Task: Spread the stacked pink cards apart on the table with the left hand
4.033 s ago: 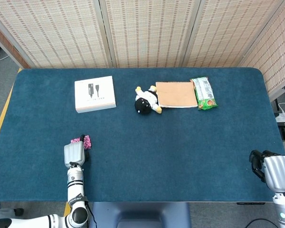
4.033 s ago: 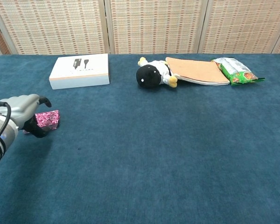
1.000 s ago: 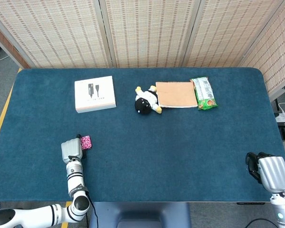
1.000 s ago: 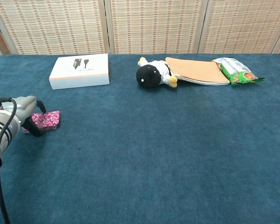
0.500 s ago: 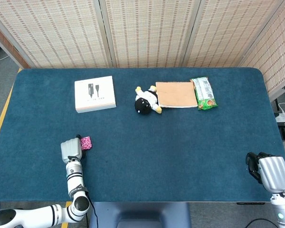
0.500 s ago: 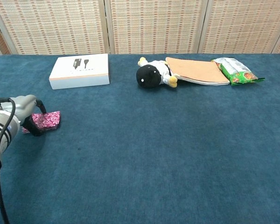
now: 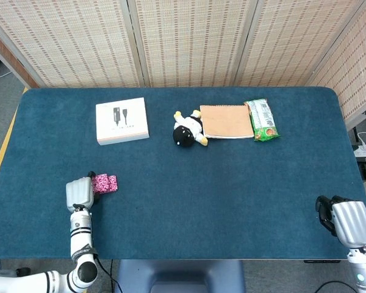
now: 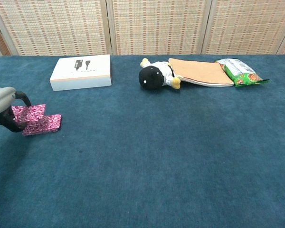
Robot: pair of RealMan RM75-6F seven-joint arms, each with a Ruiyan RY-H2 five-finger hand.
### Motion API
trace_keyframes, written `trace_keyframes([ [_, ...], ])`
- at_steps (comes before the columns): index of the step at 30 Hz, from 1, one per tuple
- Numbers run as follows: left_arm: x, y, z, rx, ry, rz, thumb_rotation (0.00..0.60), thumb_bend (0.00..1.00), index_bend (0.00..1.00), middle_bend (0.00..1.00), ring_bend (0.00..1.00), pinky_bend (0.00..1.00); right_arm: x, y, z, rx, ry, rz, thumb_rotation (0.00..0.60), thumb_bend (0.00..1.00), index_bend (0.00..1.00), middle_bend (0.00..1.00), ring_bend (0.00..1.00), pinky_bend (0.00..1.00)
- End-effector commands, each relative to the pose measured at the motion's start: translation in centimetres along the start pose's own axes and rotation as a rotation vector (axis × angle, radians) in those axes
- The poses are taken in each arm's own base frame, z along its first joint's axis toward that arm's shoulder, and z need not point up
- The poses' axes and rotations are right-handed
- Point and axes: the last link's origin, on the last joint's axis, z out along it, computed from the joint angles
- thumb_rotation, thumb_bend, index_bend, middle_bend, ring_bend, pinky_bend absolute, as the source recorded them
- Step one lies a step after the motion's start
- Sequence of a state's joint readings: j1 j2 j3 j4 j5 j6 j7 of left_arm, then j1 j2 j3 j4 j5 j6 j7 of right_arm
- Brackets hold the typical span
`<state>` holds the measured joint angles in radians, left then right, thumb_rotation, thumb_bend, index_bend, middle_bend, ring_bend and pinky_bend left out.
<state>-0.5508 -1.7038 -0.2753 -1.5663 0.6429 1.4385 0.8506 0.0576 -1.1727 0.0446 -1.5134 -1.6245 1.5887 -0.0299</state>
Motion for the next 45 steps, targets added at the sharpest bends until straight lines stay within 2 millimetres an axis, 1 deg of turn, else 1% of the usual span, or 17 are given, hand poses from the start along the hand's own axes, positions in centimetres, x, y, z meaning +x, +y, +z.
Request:
trace_keyframes([
  [1, 0.7, -3.1, -0.1, -0.009, 0.003, 0.008, 0.6, 0.39, 0.5, 1.0, 1.0, 1.0, 0.0, 0.0, 0.0, 0.0, 0.0, 0.0, 0.6, 0.47, 1.0, 0.82, 0.7, 0.83],
  [2, 0.8, -3.6, -0.1, -0.007, 0.005, 0.012, 0.6, 0.39, 0.5, 1.0, 1.0, 1.0, 0.0, 0.0, 0.0, 0.0, 0.0, -0.001, 0.6, 0.47, 1.0, 0.82, 0.7, 0.83],
  [4, 0.9, -3.7, -0.1, -0.009, 0.004, 0.012, 0.6, 0.39, 0.5, 1.0, 1.0, 1.0, 0.0, 0.0, 0.0, 0.0, 0.0, -0.001, 0.6, 0.47, 1.0, 0.82, 0.7, 0.83],
  [6, 1.1, -4.8, 0.1, -0.002, 0.01, 0.026, 0.6, 0.4, 0.5, 1.0, 1.0, 1.0, 0.0, 0.0, 0.0, -0.001, 0.001, 0.0, 0.6, 0.47, 1.0, 0.82, 0.7, 0.83],
  [7, 1.2, -5.9, 0.3, 0.01, 0.012, 0.035, 0.6, 0.4, 0.5, 1.0, 1.0, 1.0, 0.0, 0.0, 0.0, -0.001, 0.002, 0.0, 0.6, 0.47, 1.0, 0.82, 0.7, 0.83],
  [8, 1.1, -7.5, 0.7, 0.047, 0.004, 0.037, 0.6, 0.39, 0.5, 1.0, 1.0, 1.0, 0.0, -0.1, 0.0, -0.001, 0.005, 0.0, 0.6, 0.47, 1.0, 0.82, 0.7, 0.83],
  [11, 0.4, -9.4, 1.5, 0.05, -0.012, 0.041, 0.6, 0.4, 0.5, 1.0, 1.0, 1.0, -0.1, -0.1, -0.1, -0.002, 0.005, -0.002, 0.6, 0.47, 1.0, 0.82, 0.7, 0.83],
  [16, -1.0, -10.9, 2.8, 0.059, -0.031, 0.071, 0.6, 0.4, 0.49, 1.0, 1.0, 1.0, -0.1, -0.1, 0.0, -0.003, 0.001, -0.003, 0.6, 0.47, 1.0, 0.82, 0.7, 0.83],
  [20, -1.9, -11.7, 3.6, 0.07, -0.05, 0.081, 0.6, 0.4, 0.48, 1.0, 1.0, 1.0, -0.2, -0.1, -0.1, -0.001, -0.002, -0.003, 0.6, 0.47, 1.0, 0.82, 0.7, 0.83],
  [23, -2.5, -11.8, 3.8, 0.072, -0.062, 0.079, 0.6, 0.39, 0.44, 1.0, 1.0, 1.0, -0.2, -0.1, 0.0, 0.0, -0.003, -0.005, 0.6, 0.47, 1.0, 0.82, 0.7, 0.83],
  [28, -2.7, -11.3, 3.7, 0.064, -0.061, 0.071, 0.6, 0.39, 0.26, 1.0, 1.0, 1.0, -0.2, -0.1, -0.1, 0.002, -0.007, -0.005, 0.6, 0.47, 1.0, 0.82, 0.7, 0.83],
  [31, -2.8, -11.0, 3.5, 0.063, -0.064, 0.078, 0.6, 0.39, 0.18, 1.0, 1.0, 1.0, -0.1, -0.1, -0.2, 0.004, -0.006, -0.003, 0.6, 0.47, 1.0, 0.82, 0.7, 0.83],
  [35, -2.8, -10.8, 3.2, 0.064, -0.068, 0.086, 0.6, 0.39, 0.1, 1.0, 1.0, 1.0, -0.1, -0.1, -0.2, 0.003, -0.004, -0.001, 0.6, 0.47, 1.0, 0.82, 0.7, 0.83],
  [38, -2.3, -10.7, 2.9, 0.064, -0.066, 0.086, 0.6, 0.38, 0.07, 1.0, 1.0, 1.0, 0.0, -0.1, -0.1, 0.004, -0.006, 0.0, 0.6, 0.47, 1.0, 0.82, 0.7, 0.83],
  [41, -1.6, -10.3, 2.3, 0.051, -0.058, 0.061, 0.6, 0.38, 0.07, 1.0, 1.0, 1.0, 0.0, -0.1, -0.2, 0.005, -0.006, 0.001, 0.6, 0.47, 1.0, 0.82, 0.7, 0.83],
  [45, -0.6, -8.7, 1.1, -0.011, -0.052, 0.003, 0.6, 0.38, 0.12, 1.0, 1.0, 1.0, -0.1, -0.2, -0.2, 0.007, -0.008, 0.0, 0.6, 0.47, 1.0, 0.82, 0.7, 0.83],
])
